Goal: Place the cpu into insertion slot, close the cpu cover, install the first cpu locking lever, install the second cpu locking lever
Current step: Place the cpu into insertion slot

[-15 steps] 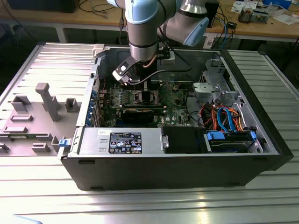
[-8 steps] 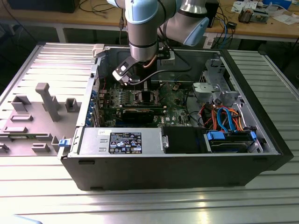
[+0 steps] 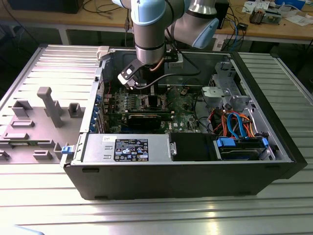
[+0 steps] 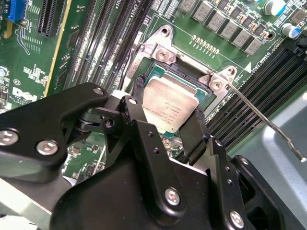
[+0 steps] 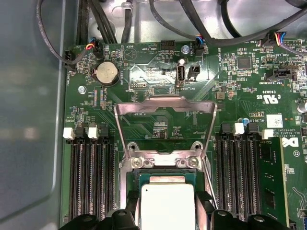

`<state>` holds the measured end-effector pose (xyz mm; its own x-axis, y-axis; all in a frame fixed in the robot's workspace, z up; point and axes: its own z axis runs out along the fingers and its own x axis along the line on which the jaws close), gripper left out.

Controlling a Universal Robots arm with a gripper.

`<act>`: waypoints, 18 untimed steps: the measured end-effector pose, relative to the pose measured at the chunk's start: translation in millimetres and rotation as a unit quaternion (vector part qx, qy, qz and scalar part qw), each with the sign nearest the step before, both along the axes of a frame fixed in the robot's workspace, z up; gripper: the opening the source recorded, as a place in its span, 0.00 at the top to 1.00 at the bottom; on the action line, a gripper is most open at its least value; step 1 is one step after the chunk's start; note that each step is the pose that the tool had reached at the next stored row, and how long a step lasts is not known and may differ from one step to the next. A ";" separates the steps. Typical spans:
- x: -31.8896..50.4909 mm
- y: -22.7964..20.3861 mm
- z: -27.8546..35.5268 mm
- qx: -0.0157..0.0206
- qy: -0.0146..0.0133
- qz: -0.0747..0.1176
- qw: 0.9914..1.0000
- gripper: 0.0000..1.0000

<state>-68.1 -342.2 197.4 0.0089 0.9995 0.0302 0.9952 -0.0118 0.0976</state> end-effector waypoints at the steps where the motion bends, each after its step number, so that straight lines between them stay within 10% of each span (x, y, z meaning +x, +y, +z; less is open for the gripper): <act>1: 0.0 0.0 -0.1 0.000 0.000 0.000 1.000 0.46; 18: 0.1 0.5 -3.2 0.002 0.000 0.000 1.000 0.46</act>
